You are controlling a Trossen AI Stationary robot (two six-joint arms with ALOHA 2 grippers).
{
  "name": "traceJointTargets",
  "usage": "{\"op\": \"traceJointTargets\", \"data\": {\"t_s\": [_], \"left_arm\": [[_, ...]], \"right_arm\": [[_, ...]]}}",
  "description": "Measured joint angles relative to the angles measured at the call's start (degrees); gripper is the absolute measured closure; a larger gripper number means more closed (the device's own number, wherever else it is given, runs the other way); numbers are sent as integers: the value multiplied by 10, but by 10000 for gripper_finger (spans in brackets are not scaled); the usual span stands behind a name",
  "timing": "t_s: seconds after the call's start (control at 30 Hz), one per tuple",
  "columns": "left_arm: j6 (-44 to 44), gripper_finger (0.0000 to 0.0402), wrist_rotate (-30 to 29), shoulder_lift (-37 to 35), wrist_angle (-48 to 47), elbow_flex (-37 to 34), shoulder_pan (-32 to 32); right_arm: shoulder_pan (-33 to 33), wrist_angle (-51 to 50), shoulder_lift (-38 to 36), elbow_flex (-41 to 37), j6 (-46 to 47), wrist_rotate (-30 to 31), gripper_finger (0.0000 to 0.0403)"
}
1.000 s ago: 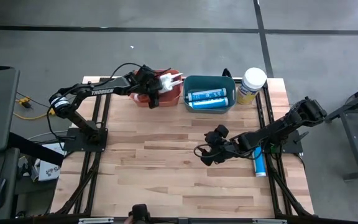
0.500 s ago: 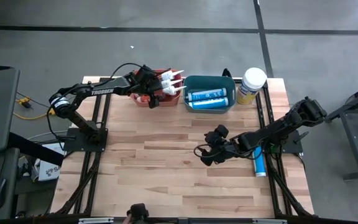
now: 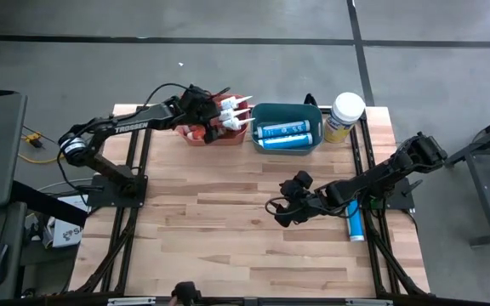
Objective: Pick & place silicon tubes, Sealant and Lysol wipes
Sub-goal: Put the blue sealant into the blue bin
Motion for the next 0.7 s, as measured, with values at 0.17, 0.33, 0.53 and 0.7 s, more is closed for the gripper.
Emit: {"op": "traceJointTargets", "data": {"t_s": [0.17,0.33,0.53,0.7], "left_arm": [[-20,125,13,-32,-36,16,0],[-48,172,57,-79,-62,20,1],[-76,265,129,-132,-94,20,1],[-86,373,149,-167,-101,10,-21]], "right_arm": [[0,0,0,0,2,0,61],[0,0,0,0,2,0,61],[0,0,0,0,2,0,61],[0,0,0,0,1,0,61]]}}
